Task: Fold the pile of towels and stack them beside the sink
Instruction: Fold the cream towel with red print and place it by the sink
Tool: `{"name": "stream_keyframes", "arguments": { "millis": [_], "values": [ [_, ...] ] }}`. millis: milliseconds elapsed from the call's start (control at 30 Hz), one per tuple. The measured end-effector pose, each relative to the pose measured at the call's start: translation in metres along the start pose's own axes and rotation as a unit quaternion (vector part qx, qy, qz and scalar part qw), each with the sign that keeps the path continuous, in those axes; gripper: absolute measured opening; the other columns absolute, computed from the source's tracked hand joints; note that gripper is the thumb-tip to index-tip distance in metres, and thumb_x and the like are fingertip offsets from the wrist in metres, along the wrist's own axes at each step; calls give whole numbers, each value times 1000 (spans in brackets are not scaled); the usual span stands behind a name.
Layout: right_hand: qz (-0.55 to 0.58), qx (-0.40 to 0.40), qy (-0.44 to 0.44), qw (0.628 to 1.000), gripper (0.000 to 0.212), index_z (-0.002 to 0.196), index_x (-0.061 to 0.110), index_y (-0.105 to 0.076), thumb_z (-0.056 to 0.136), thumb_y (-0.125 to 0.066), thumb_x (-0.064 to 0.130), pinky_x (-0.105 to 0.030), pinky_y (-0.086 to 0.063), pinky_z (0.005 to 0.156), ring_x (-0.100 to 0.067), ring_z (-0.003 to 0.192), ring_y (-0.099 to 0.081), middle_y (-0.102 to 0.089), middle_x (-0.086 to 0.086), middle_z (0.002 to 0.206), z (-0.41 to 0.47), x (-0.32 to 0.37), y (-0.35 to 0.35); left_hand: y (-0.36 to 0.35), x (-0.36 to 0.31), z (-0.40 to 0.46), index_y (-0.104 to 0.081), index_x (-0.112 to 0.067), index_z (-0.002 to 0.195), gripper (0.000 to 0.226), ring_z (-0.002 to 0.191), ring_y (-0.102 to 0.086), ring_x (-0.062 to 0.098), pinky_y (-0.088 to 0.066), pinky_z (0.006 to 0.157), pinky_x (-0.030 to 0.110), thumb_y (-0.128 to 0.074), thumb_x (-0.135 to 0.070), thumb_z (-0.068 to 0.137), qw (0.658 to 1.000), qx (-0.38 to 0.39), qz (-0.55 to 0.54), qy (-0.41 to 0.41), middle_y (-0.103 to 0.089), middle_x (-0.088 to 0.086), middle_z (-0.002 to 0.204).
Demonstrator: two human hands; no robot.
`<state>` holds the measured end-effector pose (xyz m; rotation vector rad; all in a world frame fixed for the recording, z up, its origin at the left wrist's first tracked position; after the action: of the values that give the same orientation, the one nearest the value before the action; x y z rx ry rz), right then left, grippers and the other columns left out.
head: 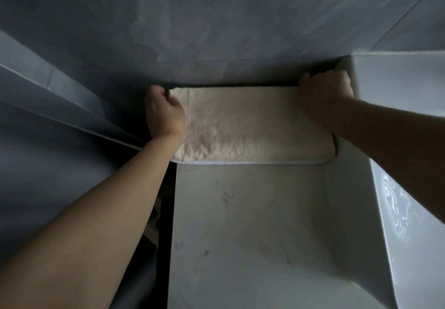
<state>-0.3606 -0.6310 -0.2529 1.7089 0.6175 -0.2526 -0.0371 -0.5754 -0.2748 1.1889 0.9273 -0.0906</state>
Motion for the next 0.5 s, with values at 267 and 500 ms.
{"name": "stream_keyframes", "arguments": {
  "millis": [267, 500],
  "values": [
    [276, -14, 57, 959, 66, 155, 26, -11, 97, -29, 52, -49, 3, 118, -35, 148, -4, -5, -12, 162, -44, 75, -28, -70, -48, -79, -23, -25, 157, 63, 153, -6, 29, -4, 120, 60, -36, -45, 99, 896, 228, 233, -303, -10, 3, 167],
    [315, -46, 26, 948, 71, 155, 32, -11, 92, -16, 64, -52, 3, 119, -26, 150, 1, -2, 0, 164, -42, 51, -66, -74, -6, -61, 5, -40, 157, 68, 152, 15, 26, 5, 116, 68, -11, -66, 96, 877, 218, 319, -286, 13, -3, 166]
  ]
}}
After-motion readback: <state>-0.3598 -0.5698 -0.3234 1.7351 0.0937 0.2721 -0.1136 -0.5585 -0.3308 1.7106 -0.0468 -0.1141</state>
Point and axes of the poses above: each hand's wrist, its own z-axis towards the middle knuckle, its own y-axis out of the back of the hand, x = y × z, the point moved 8 cm from there along z, towards the middle knuckle
